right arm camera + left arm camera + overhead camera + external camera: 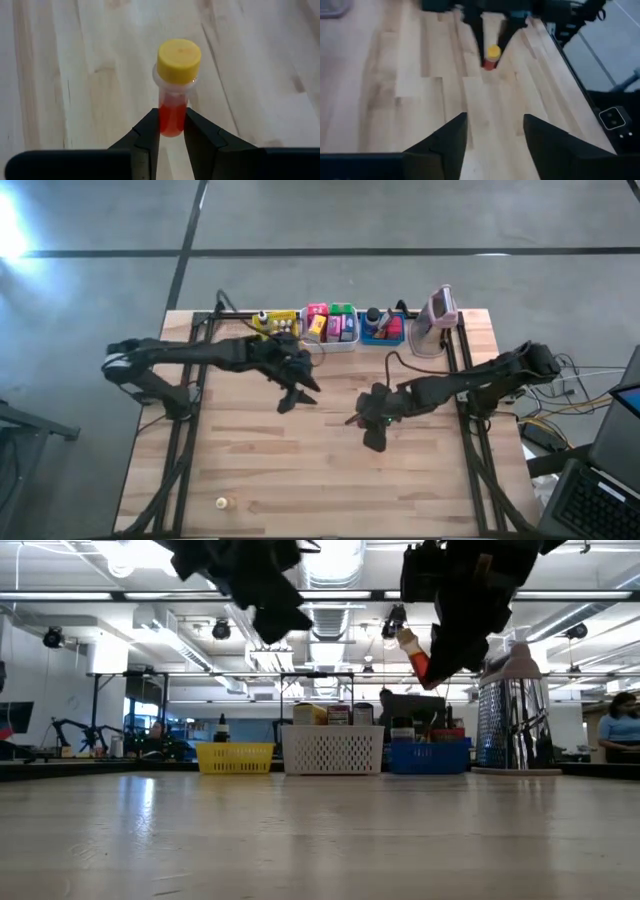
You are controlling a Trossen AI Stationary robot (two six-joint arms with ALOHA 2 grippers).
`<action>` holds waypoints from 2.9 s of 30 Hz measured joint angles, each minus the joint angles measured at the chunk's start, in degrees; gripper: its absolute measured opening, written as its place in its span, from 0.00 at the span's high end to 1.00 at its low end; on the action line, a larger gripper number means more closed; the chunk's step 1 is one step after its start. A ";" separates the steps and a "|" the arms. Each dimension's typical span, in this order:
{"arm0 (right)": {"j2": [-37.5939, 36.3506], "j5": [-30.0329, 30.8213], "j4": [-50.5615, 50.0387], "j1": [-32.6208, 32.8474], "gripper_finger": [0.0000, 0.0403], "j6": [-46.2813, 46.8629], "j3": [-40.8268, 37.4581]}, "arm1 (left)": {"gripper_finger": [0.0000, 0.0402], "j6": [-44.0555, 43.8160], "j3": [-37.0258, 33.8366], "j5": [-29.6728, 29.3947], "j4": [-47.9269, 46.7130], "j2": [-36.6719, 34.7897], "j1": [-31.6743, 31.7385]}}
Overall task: Pick & Place Kitchen Items
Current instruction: Put the yellow food coloring bottle into the yellow basket
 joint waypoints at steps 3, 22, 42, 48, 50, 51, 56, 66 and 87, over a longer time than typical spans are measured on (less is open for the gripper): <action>-0.47 0.07 -2.16 -0.18 0.81 -1.11 1.28 | 0.44 1.32 4.24 0.24 -0.78 5.00 -1.21; -0.06 1.78 -10.37 -0.22 0.81 -6.15 7.66 | 0.34 1.41 21.77 -0.07 -3.74 20.52 -4.95; -0.06 6.47 -12.66 -0.48 0.84 -7.40 7.52 | 0.34 -14.70 22.31 -6.32 0.67 22.39 -5.15; -0.06 9.44 -13.59 -0.46 0.81 -8.83 7.71 | 0.34 -18.94 22.24 -6.30 0.36 22.23 -5.05; -0.06 9.77 -14.80 -0.46 0.81 -9.26 8.26 | 0.34 -18.65 22.24 -5.06 -3.17 21.66 -4.55; -0.06 10.35 -15.80 -0.46 0.81 -9.32 8.63 | 0.34 -18.36 22.24 -4.45 -5.88 21.11 -4.19; -0.06 14.01 -18.64 -0.44 0.84 -11.04 10.06 | 0.34 -17.66 20.72 -8.78 -12.08 16.55 -2.28; -0.06 20.31 -21.83 -0.49 0.81 -13.76 11.71 | 0.34 -29.48 17.35 -6.84 1.79 15.67 -1.87; -0.01 22.49 -35.00 -3.46 0.84 -10.94 19.36 | 0.34 -31.31 18.83 -14.86 6.03 16.07 -0.81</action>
